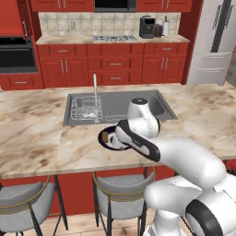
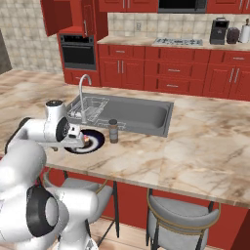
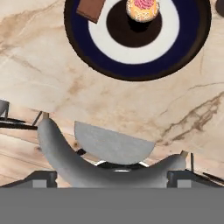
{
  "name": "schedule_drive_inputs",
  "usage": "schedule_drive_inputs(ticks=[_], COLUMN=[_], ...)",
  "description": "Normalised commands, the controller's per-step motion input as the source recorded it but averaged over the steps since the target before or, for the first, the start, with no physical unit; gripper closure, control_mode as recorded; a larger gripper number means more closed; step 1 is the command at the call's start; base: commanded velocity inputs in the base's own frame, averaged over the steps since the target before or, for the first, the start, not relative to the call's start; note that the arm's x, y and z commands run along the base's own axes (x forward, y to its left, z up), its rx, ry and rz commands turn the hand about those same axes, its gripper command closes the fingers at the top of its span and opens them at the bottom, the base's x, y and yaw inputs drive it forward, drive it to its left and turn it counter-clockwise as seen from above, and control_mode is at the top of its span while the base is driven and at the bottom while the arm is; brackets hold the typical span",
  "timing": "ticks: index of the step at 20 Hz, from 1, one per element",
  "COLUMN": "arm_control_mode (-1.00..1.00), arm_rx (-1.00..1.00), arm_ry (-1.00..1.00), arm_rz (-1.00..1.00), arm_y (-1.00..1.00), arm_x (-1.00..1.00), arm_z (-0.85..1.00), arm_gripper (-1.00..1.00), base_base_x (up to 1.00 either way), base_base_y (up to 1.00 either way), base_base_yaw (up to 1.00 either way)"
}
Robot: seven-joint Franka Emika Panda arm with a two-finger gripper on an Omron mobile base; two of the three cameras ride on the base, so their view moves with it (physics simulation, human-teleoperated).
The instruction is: Take the cinnamon bottle from the cabinet and place it on the dining table, next to the plate with the cupcake. Then take the chocolate from the dining counter and place it on the cupcake plate.
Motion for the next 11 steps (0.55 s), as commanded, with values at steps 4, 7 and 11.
schedule_drive_inputs(ticks=[4,7,11], arm_control_mode=[-1.0,-1.0,-1.0], arm_rx=[0.0,0.0,0.0], arm_ry=[0.0,0.0,-0.01], arm_rz=[0.21,0.21,0.09], arm_y=[-0.36,-0.36,-0.32], arm_x=[-0.87,-0.89,-0.85], arm_z=[0.19,0.11,0.09], arm_gripper=[-1.0,-1.0,-1.0], base_base_x=[0.0,0.0,0.0], base_base_y=[0.0,0.0,0.0], base_base_yaw=[0.0,0.0,0.0])
